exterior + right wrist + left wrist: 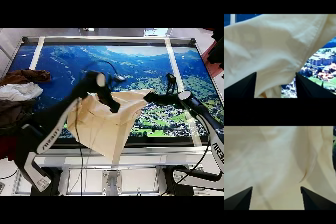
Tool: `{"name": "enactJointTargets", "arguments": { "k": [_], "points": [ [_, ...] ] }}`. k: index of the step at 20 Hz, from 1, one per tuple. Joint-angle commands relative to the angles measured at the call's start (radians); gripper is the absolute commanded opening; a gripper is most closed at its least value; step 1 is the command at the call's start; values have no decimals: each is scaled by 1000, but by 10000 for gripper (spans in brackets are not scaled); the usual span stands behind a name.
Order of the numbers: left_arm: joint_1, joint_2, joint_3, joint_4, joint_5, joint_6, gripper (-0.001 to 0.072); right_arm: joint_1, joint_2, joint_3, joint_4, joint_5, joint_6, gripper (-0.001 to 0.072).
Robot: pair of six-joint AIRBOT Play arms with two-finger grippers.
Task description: Fold the shirts.
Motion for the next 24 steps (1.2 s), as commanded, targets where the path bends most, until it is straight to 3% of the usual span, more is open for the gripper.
{"name": "enactJointTargets", "arguments": {
  "k": [1, 7, 11, 15, 21, 22, 24],
  "points": [
    [-121, -56, 1, 81, -3, 69, 699, -116, 17, 46, -101, 231, 25, 545],
    [-182, -89, 2, 81, 73, 68, 699, -291, 42, 47, -100, 359, 21, 546],
    [-193, -90, 2, 36, 118, 56, 699, -302, 42, 47, -99, 348, 16, 546],
    [-193, -100, 2, 34, 247, 2, 699, -302, 42, 47, -99, 349, 12, 546],
    [-194, -160, 2, 50, 182, -40, 694, -302, 42, 47, -98, 351, 12, 546],
    [-194, -167, 2, 77, 189, -72, 625, -302, 42, 47, -98, 354, 12, 546],
    [-193, -169, 3, 136, 188, -101, 369, -302, 42, 47, -98, 366, 9, 546]
  ]
}}
